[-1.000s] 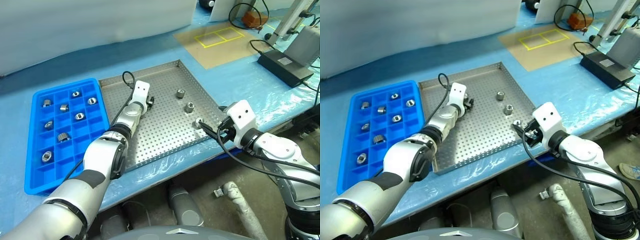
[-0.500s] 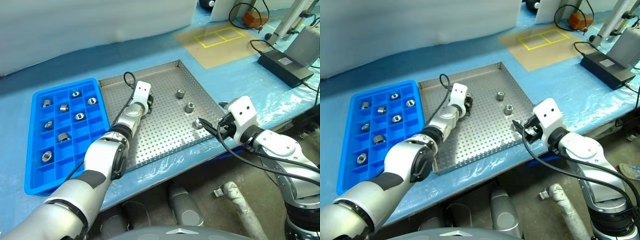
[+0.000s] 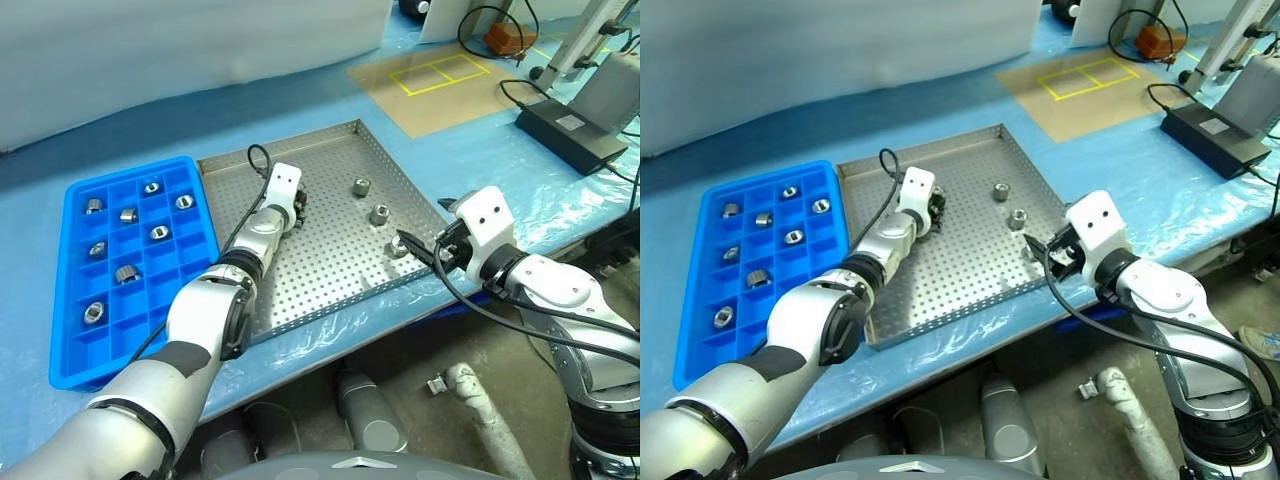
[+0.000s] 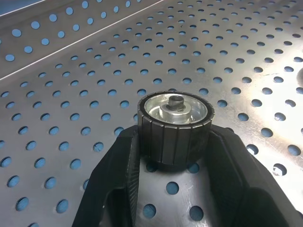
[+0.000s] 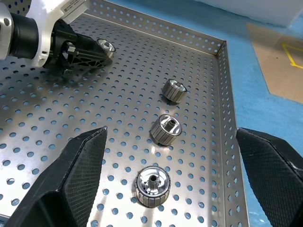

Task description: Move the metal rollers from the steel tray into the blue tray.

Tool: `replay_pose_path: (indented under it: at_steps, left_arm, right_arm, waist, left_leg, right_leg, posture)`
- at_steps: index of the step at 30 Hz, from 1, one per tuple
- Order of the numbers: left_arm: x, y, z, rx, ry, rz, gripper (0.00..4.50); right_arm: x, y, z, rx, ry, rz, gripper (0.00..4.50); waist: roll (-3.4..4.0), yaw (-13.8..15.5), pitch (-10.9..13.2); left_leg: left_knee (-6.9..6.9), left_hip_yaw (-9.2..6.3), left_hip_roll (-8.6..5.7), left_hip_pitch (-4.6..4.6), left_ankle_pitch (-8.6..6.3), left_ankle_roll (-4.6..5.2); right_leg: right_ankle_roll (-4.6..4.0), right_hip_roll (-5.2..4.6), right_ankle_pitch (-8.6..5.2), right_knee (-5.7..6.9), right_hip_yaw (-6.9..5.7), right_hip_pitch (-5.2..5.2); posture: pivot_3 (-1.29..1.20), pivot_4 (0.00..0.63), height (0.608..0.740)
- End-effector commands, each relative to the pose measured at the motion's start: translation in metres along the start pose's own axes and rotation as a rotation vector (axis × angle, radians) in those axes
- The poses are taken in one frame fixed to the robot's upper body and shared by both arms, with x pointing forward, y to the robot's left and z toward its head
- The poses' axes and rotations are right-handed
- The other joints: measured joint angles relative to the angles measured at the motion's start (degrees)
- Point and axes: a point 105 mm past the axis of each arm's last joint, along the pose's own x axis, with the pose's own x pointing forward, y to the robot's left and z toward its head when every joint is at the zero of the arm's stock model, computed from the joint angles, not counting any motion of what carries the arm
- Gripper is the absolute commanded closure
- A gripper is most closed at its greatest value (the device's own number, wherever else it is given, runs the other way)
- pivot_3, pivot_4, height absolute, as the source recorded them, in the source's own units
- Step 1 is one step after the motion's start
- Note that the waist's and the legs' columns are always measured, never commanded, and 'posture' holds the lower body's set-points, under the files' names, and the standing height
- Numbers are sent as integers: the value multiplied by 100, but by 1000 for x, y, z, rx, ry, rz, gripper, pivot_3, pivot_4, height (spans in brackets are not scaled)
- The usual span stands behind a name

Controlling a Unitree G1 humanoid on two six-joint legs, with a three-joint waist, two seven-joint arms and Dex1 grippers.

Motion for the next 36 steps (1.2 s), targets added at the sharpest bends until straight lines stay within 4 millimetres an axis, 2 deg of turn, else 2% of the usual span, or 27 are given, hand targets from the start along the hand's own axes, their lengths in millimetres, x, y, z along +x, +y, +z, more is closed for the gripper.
replay_pose_path:
  at_steps: [1,4,8,12,16,19,22,25,31,36]
  left_arm:
    - [0,5,41,-63,-161,-50,2840]
    - [-4,4,57,-103,-248,-140,2840]
    - [-12,3,66,-102,-309,-260,2840]
    - [-28,18,78,-19,-395,-366,2840]
    - [-43,26,73,72,-423,-437,2840]
    - [-62,38,62,142,-434,-465,2840]
    - [-91,46,51,164,-427,-506,2840]
    - [-112,56,50,167,-417,-481,2840]
    - [-152,80,58,162,-417,-353,2840]
    - [-177,95,61,162,-404,-271,2840]
  right_arm:
    - [2,-2,10,-23,-49,-5,0]
    - [7,-1,11,-26,-58,8,0]
    - [15,-1,13,-27,-75,22,0]
    - [28,0,23,-41,-120,76,0]
    - [41,0,34,-62,-163,131,0]
    - [55,10,48,-80,-216,233,0]
    - [70,24,63,-82,-270,343,0]
    - [81,33,69,-95,-295,423,0]
    - [102,57,82,-124,-351,578,0]
    - [113,78,88,-137,-388,676,0]
  waist:
    - [0,8,0]
    - [0,16,0]
    - [0,31,1]
    - [0,24,2]
    - [2,108,4]
    - [2,234,4]
    - [-2,412,6]
    - [-4,748,11]
    - [10,1596,17]
    - [11,2009,19]
  left_leg:
    - [0,-1,0,-2,0,0]
    - [0,-1,-1,-6,0,0]
    - [-1,-1,0,-6,1,1]
    - [-1,-1,0,-4,1,2]
    - [-3,-2,5,1,2,2]
    - [-4,-1,8,4,3,2]
    - [-2,-1,16,7,5,3]
    - [0,0,22,7,19,-19]
    - [-7,9,97,20,51,-76]
    - [-25,10,111,18,69,-112]
  right_leg:
    - [0,0,0,0,-1,0]
    - [0,-3,0,-1,-4,-2]
    - [-1,-5,0,1,-6,-3]
    - [-1,-7,0,6,-6,-5]
    - [-2,-7,1,20,-9,-6]
    - [-3,-14,1,26,-8,-6]
    - [-4,-17,2,54,-13,-10]
    - [-29,-26,-13,117,-21,-32]
    - [-35,26,-17,139,-26,-35]
    - [-57,35,-31,168,-28,-47]
  posture:
    - [-689,150,740]
    - [-667,150,740]
    - [-616,150,740]
    - [-547,150,740]
    - [-475,150,740]
    - [-359,150,740]
    - [-273,150,740]
    - [-175,150,740]
    - [7,150,740]
    - [106,150,740]
